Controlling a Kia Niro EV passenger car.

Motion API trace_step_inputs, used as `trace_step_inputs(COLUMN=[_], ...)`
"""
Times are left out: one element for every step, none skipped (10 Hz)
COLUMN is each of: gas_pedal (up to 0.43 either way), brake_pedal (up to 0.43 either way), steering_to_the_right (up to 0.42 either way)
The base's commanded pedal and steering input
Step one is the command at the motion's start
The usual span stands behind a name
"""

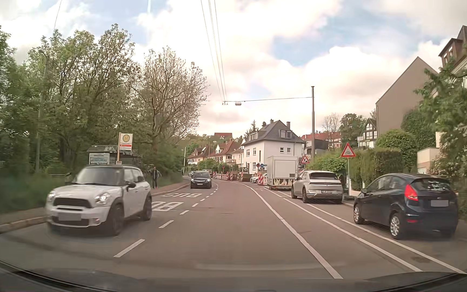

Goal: Follow the waypoints while adhering to traffic rules and regulations

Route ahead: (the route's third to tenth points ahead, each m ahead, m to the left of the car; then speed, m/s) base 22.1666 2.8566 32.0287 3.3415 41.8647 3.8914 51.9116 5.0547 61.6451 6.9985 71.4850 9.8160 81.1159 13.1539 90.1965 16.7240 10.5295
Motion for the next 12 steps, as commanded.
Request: trace_step_inputs(gas_pedal=[0.087,0.087,0.087,0.087,0.079,0.067,0.067,0.067,0.067,0.067,0.067,0.067], brake_pedal=[0.000,0.000,0.000,0.000,0.000,0.000,0.000,0.000,0.000,0.000,0.000,0.000], steering_to_the_right=[0.004,0.002,-0.001,-0.004,-0.005,-0.004,-0.004,-0.005,-0.006,-0.007,-0.008,-0.008])
